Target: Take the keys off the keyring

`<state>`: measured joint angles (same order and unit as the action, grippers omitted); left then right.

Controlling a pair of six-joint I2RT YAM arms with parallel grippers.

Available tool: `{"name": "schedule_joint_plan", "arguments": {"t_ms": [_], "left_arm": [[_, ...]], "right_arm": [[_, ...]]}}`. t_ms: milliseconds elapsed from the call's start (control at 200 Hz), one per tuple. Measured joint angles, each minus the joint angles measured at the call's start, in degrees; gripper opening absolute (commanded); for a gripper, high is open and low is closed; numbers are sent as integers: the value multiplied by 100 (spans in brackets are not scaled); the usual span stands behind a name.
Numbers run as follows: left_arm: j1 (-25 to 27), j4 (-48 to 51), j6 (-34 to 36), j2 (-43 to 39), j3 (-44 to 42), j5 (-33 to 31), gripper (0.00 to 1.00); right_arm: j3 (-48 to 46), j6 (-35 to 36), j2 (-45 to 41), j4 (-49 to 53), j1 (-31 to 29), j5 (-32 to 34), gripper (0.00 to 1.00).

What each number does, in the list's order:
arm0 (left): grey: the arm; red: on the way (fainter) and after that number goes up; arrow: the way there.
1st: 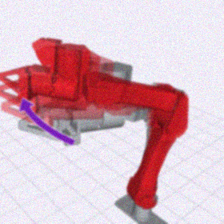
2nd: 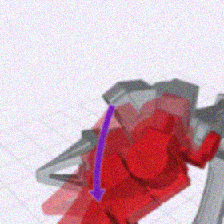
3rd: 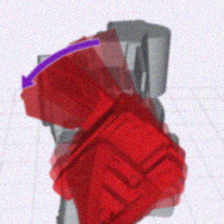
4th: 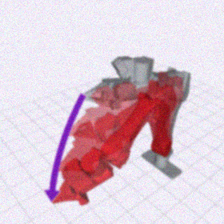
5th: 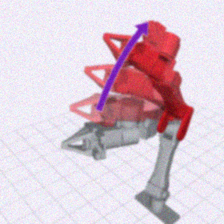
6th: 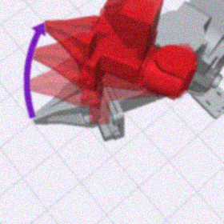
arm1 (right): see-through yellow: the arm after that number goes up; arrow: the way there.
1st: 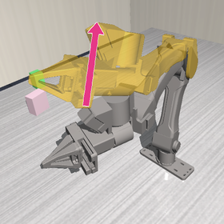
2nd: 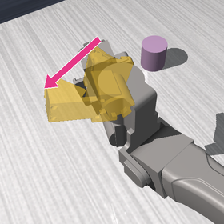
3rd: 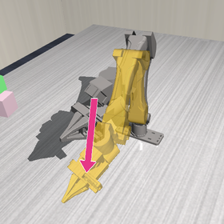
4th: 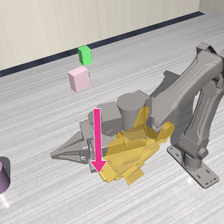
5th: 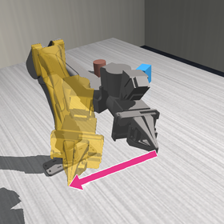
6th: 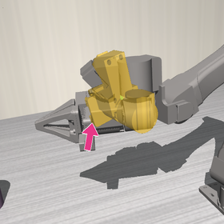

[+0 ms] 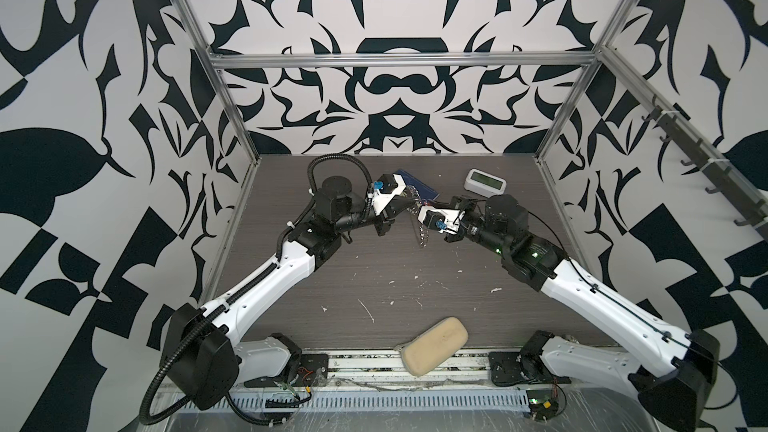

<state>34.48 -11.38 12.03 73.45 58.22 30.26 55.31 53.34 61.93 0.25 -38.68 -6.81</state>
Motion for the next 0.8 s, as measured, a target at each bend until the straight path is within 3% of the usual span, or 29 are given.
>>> {"name": "schedule_joint_plan", "arguments": {"t_ms": [805], "left_arm": [[-31,892,-356,404,643,-42,0]], "right_arm": [[551,664,490,315,87,-188,0]]}}
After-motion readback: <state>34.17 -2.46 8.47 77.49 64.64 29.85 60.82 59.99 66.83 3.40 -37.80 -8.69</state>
